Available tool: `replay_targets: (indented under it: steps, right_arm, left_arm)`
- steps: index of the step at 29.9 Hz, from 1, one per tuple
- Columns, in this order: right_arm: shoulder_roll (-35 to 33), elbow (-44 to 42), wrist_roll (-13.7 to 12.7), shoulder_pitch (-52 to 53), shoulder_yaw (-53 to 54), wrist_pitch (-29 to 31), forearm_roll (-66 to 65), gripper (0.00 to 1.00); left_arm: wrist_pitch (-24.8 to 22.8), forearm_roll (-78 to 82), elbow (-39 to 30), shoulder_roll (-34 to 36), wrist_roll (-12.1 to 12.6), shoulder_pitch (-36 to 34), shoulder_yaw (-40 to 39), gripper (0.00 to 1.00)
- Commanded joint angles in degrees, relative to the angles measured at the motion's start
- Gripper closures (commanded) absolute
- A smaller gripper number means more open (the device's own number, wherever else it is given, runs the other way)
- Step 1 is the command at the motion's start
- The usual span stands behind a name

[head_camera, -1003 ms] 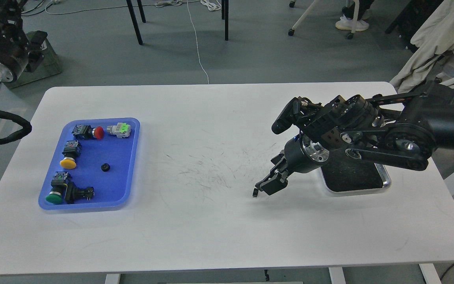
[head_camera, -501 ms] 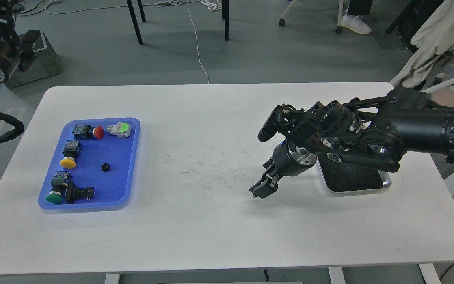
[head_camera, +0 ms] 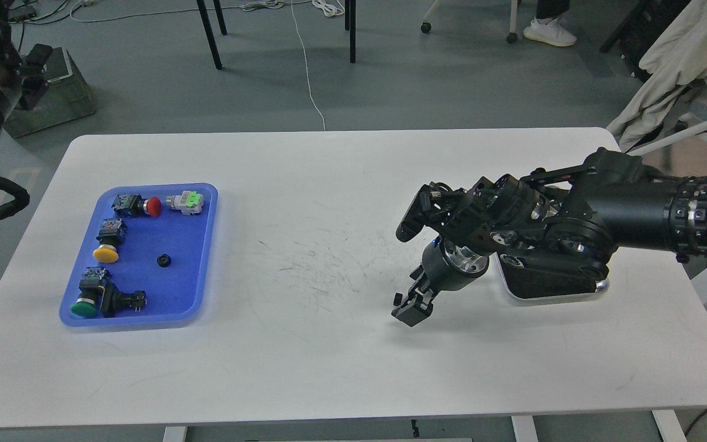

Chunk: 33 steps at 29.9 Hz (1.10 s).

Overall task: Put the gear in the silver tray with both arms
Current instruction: 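Lower the right gripper and grasp the black gear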

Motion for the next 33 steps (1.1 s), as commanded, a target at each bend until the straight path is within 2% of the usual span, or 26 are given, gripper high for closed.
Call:
replay_targets:
  steps: [1, 10, 15, 29, 33]
  right_arm:
    - [1.0, -1.2, -0.1, -0.9, 0.0, 0.0, 0.0, 0.23]
    - [4.1, -4.2, -0.1, -1.7, 0.3, -0.7, 0.1, 0.26]
    - [4.2, -4.3, 0.0, -1.6, 0.3, -0.6, 0.1, 0.39]
    - [3.9, -4.2, 0.1, -1.4, -0.1, -0.3, 0.1, 0.39]
    - [4.0, -4.2, 0.1, -1.5, 0.0, -0.3, 0.1, 0.41]
  left_arm:
    - [-0.1, 0.0, 0.0, 0.2, 0.0, 0.0, 0.0, 0.03]
    - [-0.2, 0.0, 0.0, 1.1, 0.0, 0.1, -0.1, 0.03]
    - [-0.1, 0.0, 0.0, 1.4, 0.0, 0.1, -0.1, 0.03]
    - [-0.1, 0.0, 0.0, 1.4, 0.0, 0.1, -0.1, 0.03]
    - [-0.1, 0.0, 0.0, 1.4, 0.0, 0.1, -0.1, 0.03]
